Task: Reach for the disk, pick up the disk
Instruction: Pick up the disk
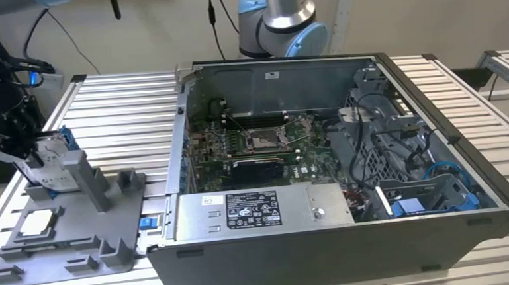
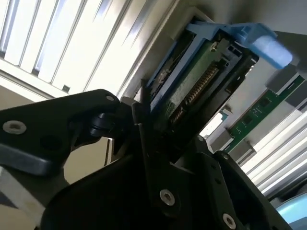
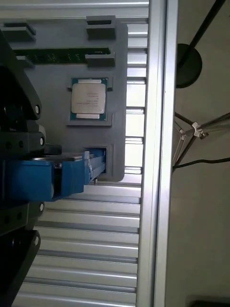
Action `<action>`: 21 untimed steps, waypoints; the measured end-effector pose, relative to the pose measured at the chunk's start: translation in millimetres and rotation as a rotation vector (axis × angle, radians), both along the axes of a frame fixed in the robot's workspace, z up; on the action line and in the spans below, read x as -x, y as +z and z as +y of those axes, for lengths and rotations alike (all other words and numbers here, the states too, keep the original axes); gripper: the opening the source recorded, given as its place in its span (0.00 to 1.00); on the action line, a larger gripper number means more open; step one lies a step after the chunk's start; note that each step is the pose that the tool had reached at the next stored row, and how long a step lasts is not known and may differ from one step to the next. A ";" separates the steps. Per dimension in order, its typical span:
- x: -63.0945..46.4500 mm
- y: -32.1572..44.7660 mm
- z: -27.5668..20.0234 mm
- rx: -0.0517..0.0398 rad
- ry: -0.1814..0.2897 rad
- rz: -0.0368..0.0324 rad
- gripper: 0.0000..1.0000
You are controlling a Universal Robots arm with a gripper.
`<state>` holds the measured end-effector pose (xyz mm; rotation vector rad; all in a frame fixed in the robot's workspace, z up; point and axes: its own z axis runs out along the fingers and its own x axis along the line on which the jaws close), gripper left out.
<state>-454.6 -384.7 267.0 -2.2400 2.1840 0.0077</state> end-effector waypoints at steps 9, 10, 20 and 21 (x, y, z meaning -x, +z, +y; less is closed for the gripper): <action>-0.3 0.0 0.0 0.0001 0.000 0.0000 0.00; -0.3 0.0 0.0 0.0001 0.000 0.0000 0.00; -0.4 0.1 1.8 0.0355 0.000 0.0001 0.00; -0.4 0.1 1.9 0.0203 0.000 0.0002 0.00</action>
